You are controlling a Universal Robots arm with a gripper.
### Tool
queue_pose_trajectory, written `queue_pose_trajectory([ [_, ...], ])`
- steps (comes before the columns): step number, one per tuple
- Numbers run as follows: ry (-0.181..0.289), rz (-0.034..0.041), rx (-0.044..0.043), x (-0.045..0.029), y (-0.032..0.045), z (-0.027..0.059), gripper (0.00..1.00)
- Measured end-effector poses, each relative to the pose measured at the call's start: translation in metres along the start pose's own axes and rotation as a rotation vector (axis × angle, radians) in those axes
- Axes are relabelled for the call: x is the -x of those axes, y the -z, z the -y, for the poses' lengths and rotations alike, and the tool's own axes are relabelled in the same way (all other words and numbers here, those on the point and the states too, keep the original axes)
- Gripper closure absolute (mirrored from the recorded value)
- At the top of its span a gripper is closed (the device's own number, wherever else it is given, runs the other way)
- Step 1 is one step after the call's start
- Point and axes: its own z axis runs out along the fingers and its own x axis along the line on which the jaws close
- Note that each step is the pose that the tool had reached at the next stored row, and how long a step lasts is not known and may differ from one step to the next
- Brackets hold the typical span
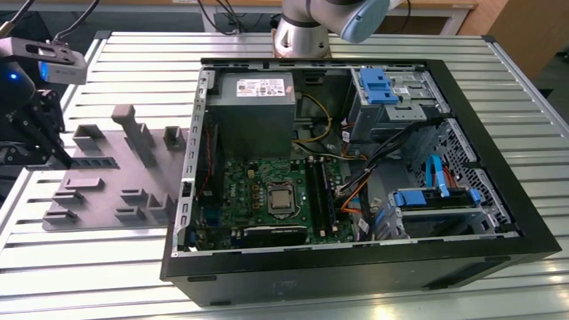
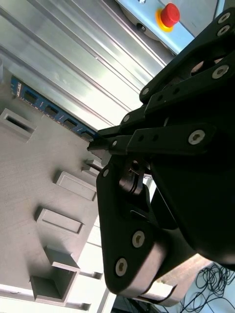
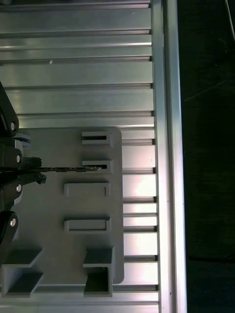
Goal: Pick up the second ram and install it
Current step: 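Pick up the second ram and move it above second insertion slot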
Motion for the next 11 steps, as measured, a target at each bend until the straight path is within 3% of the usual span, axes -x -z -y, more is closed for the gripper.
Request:
queue_pose_trajectory([
  [11,0.000,0.0000,0.0000,-0.0002,0.0039,0.0001,0.86],
])
